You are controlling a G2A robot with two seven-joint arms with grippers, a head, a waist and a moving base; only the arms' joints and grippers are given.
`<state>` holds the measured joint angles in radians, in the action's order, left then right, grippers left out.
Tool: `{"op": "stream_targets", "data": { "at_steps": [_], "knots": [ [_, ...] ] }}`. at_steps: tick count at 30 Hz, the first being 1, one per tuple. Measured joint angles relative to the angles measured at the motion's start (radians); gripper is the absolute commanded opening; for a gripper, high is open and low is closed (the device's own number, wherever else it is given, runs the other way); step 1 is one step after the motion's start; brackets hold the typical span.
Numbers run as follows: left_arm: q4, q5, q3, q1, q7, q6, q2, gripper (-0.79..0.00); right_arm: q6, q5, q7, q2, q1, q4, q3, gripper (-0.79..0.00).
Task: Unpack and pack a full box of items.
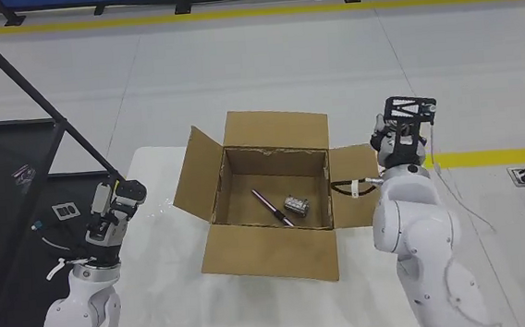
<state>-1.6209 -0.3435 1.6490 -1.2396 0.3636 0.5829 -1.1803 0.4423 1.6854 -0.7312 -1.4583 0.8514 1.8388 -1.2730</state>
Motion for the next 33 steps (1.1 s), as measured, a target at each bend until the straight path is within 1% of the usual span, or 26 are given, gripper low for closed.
{"op": "stream_targets", "data": {
  "at_steps": [3, 5, 8, 11, 14, 16, 19, 24, 27, 28, 29, 30, 33],
  "knots": [
    [0.0, 0.0, 0.0, 0.0, 0.0, 0.0, 0.0, 0.0, -0.095, -0.078, 0.009, -0.01, -0.055, -0.044, 0.057, -0.785],
    [0.0, 0.0, 0.0, 0.0, 0.0, 0.0, 0.0, 0.0, -0.2, -0.172, 0.034, -0.018, -0.098, -0.107, 0.093, -0.785],
    [0.0, 0.0, 0.0, 0.0, 0.0, 0.0, 0.0, 0.0, -0.322, -0.277, 0.055, -0.031, -0.174, -0.241, 0.143, -0.785],
    [0.0, 0.0, 0.0, 0.0, 0.0, 0.0, 0.0, 0.0, -0.383, -0.334, 0.055, -0.051, -0.251, -0.396, 0.215, -0.785],
    [0.0, 0.0, 0.0, 0.0, 0.0, 0.0, 0.0, 0.0, -0.399, -0.359, 0.051, -0.076, -0.318, -0.55, 0.297, -0.785],
    [0.0, 0.0, 0.0, 0.0, 0.0, 0.0, 0.0, 0.0, -0.389, -0.371, 0.055, -0.094, -0.352, -0.65, 0.343, -0.785],
    [0.0, 0.0, 0.0, 0.0, 0.0, 0.0, 0.0, 0.0, -0.388, -0.422, 0.08, -0.119, -0.379, -0.775, 0.387, -0.785],
    [0.0, 0.0, 0.0, 0.0, 0.0, 0.0, 0.0, 0.0, -0.336, -0.445, 0.125, -0.154, -0.403, -0.936, 0.437, -0.785],
    [0.0, 0.0, 0.0, 0.0, 0.0, 0.0, 0.0, 0.0, -0.304, -0.443, 0.183, -0.17, -0.41, -1.009, 0.451, -0.785],
    [0.0, 0.0, 0.0, 0.0, 0.0, 0.0, 0.0, 0.0, -0.3, -0.447, 0.197, -0.176, -0.414, -1.035, 0.452, -0.708],
    [0.0, 0.0, 0.0, 0.0, 0.0, 0.0, 0.0, 0.0, -0.303, -0.456, 0.203, -0.18, -0.418, -1.055, 0.453, -0.591],
    [0.0, 0.0, 0.0, 0.0, 0.0, 0.0, 0.0, 0.0, -0.305, -0.463, 0.207, -0.184, -0.424, -1.074, 0.454, -0.514],
    [0.0, 0.0, 0.0, 0.0, 0.0, 0.0, 0.0, 0.0, -0.321, -0.487, 0.225, -0.196, -0.441, -1.123, 0.455, -0.437]
  ]
}}
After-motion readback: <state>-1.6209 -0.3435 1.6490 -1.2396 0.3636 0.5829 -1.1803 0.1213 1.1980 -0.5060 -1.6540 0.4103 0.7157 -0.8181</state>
